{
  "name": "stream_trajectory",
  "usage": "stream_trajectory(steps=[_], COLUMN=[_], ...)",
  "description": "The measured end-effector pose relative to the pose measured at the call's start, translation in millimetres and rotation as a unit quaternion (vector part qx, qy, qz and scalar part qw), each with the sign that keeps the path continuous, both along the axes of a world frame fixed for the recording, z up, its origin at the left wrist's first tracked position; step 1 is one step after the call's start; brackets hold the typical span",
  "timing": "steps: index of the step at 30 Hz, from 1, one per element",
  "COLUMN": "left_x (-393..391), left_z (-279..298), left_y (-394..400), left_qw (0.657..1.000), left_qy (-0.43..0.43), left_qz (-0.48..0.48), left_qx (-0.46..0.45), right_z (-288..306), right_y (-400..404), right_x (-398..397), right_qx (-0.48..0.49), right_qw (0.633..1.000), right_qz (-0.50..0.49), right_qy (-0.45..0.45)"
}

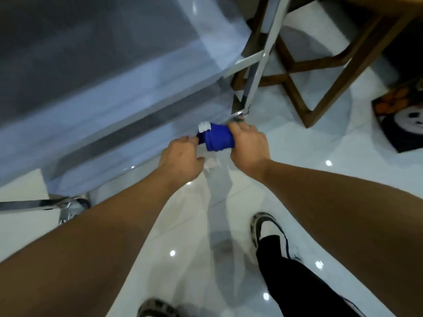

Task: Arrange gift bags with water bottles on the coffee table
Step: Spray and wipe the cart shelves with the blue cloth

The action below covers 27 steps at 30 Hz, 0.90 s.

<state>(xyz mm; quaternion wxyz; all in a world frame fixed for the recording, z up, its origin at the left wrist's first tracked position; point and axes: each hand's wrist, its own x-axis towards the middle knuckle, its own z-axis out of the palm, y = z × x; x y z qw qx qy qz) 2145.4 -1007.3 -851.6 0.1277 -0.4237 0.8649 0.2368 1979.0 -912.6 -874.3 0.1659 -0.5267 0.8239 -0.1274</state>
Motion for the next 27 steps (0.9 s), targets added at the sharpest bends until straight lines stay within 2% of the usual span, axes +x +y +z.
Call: stream_trajectory(steps=[5,10,15,21,27], left_x=[-24,-71,-129,-232,-314], left_z=[152,308,423,497,510], left_y=[40,67,82,72,41], left_qw=[0.998,0.994,0.993,0.991,0.991], left_qy=[-0.025,-0.015,-0.002,0.016,0.043], left_qz=[-0.051,-0.105,-0.117,-0.132,-0.127], left_qx=[0.033,0.021,0.021,-0.002,-0.003], right_z=[153,306,424,500,517], right_y=[65,104,133,140,112], right_x=[-7,-36,-92,-189,-275], right_qx=[0.036,0.052,0.034,-0.003,0.031], right_qw=[0.998,0.995,0.989,0.987,0.985], right_qz=[-0.041,-0.079,-0.13,-0.157,-0.168], right_qy=[-0.027,-0.038,-0.057,-0.034,-0.005])
